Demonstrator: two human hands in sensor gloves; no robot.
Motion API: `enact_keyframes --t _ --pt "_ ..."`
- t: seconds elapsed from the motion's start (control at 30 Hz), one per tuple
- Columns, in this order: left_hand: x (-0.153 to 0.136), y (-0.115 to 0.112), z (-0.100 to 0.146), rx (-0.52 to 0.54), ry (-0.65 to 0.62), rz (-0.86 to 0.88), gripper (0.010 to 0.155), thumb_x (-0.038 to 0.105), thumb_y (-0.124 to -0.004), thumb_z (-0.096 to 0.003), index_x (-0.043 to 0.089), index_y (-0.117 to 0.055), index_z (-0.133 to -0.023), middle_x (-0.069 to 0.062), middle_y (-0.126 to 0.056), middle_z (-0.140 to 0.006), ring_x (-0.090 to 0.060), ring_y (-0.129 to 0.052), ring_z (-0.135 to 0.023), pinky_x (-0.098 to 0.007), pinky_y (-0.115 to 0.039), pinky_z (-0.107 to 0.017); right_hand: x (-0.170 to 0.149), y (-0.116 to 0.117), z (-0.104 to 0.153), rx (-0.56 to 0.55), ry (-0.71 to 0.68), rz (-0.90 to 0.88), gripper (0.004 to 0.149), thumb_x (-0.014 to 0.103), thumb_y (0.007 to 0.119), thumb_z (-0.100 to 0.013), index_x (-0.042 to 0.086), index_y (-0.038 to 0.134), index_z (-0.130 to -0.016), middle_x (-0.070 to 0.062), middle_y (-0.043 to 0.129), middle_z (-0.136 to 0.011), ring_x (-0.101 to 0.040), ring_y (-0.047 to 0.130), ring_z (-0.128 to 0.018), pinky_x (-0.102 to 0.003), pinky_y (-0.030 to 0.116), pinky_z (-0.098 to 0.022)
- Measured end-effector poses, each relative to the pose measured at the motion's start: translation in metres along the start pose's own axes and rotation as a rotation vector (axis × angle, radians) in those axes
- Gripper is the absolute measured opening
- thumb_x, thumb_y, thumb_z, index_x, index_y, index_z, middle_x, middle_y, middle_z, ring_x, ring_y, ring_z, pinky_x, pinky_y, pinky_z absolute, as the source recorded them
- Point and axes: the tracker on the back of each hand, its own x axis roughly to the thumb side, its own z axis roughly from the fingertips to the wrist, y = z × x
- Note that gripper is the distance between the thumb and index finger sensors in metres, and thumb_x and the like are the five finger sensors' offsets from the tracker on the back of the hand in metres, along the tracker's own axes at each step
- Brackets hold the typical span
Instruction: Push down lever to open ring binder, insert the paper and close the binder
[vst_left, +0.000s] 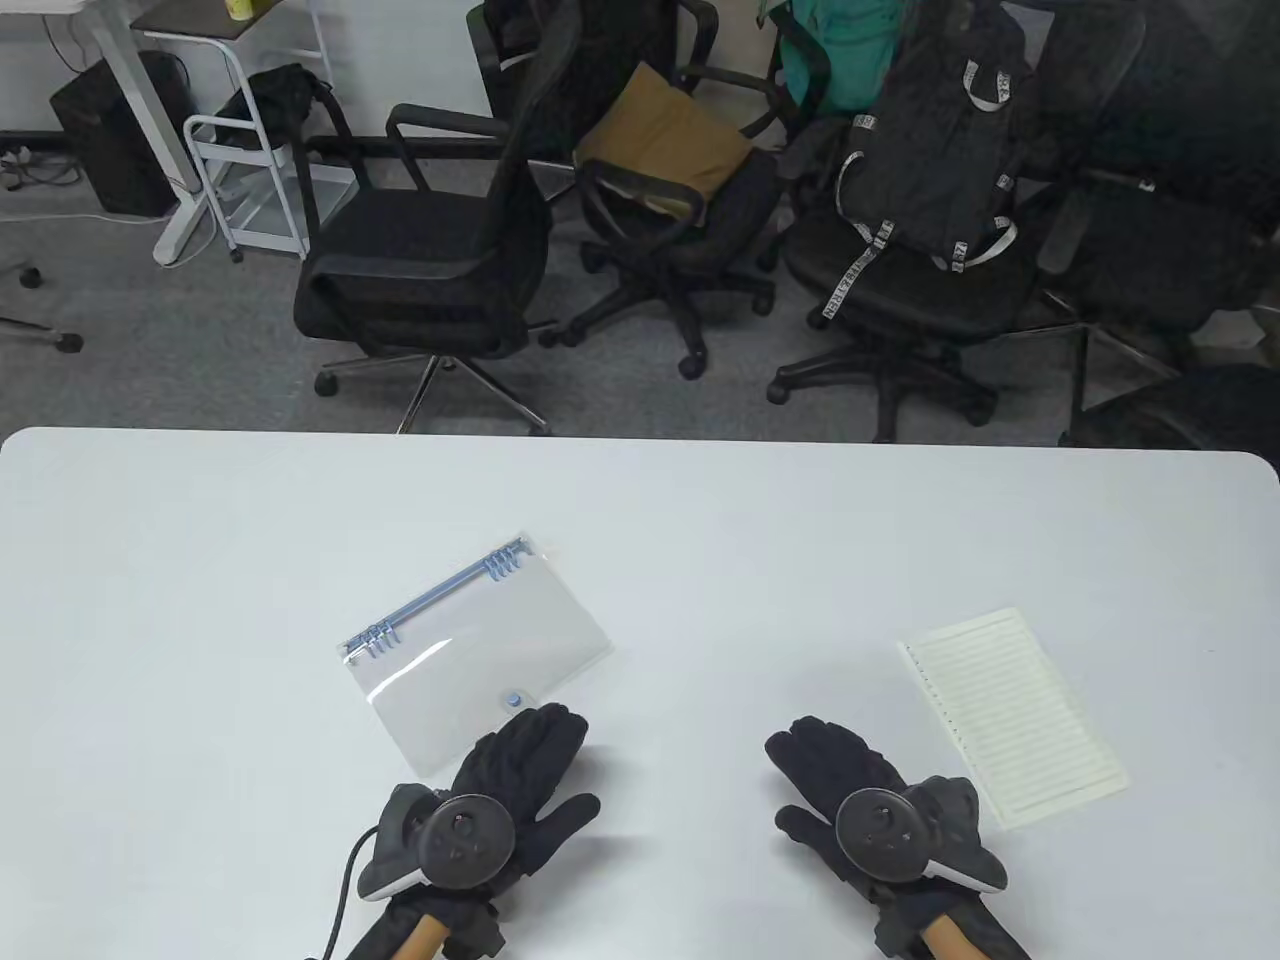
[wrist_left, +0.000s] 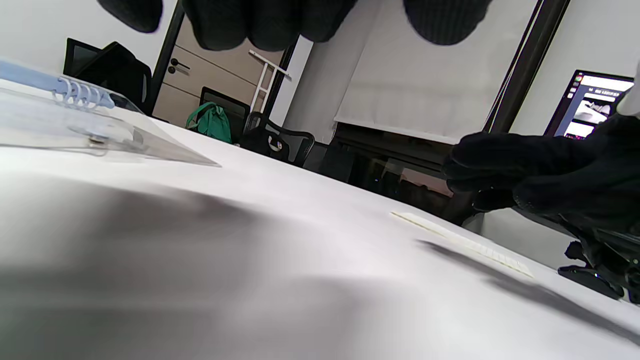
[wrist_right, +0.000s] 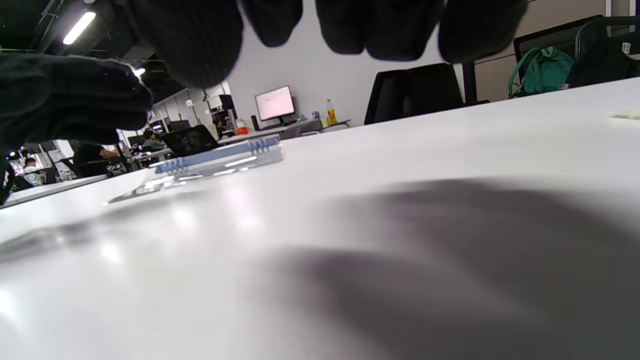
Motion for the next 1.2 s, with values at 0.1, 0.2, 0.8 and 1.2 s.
enact_keyframes --t 0.1,0.2,0.8,1.2 --pt "0.000 -0.004 -0.001 -0.024 -0.002 -0.014 0.075 0.057 -0.062 -0.0636 0.013 -0.051 -0.124 -0.018 -0.054 -0.126 -0.044 -0.063 -0.113 -0.068 -0.057 -0.076 0.000 0.002 -0.001 0.009 0.001 0.001 0.066 0.040 0.072 -0.060 0.020 0.041 -0.114 -0.024 0.043 -0.116 -0.048 0.052 -0.102 -0.066 0.056 -0.070" --pt "0.001 -0.005 -0.002 -0.025 -0.003 -0.016 0.075 0.057 -0.062 -0.0636 0.013 -0.051 -0.124 -0.018 -0.053 -0.126 -0.045 -0.062 -0.113 -0.068 -0.057 -0.076 0.000 0.001 -0.001 0.009 0.001 0.002 0.066 0.040 0.072 -0.060 0.020 0.041 -0.114 -0.024 0.043 -0.116 -0.048 0.052 -0.102 -0.066 0.056 -0.070" --pt "-0.012 0.007 -0.004 0.002 0.054 -0.060 0.076 0.057 -0.063 -0.0640 0.013 -0.049 -0.125 -0.019 -0.051 -0.127 -0.045 -0.060 -0.114 -0.068 -0.056 -0.077 -0.003 0.000 0.000 0.003 0.009 0.000 0.065 0.039 0.072 -0.060 0.020 0.042 -0.114 -0.024 0.043 -0.115 -0.047 0.052 -0.102 -0.066 0.056 -0.070" --pt "-0.076 0.042 -0.020 0.040 0.348 -0.029 0.078 0.053 -0.068 -0.0649 0.010 -0.045 -0.126 -0.023 -0.047 -0.127 -0.048 -0.057 -0.114 -0.069 -0.054 -0.077 -0.009 -0.005 0.002 -0.017 0.018 -0.008 0.065 0.039 0.072 -0.060 0.020 0.042 -0.114 -0.024 0.043 -0.116 -0.047 0.052 -0.102 -0.066 0.056 -0.070"
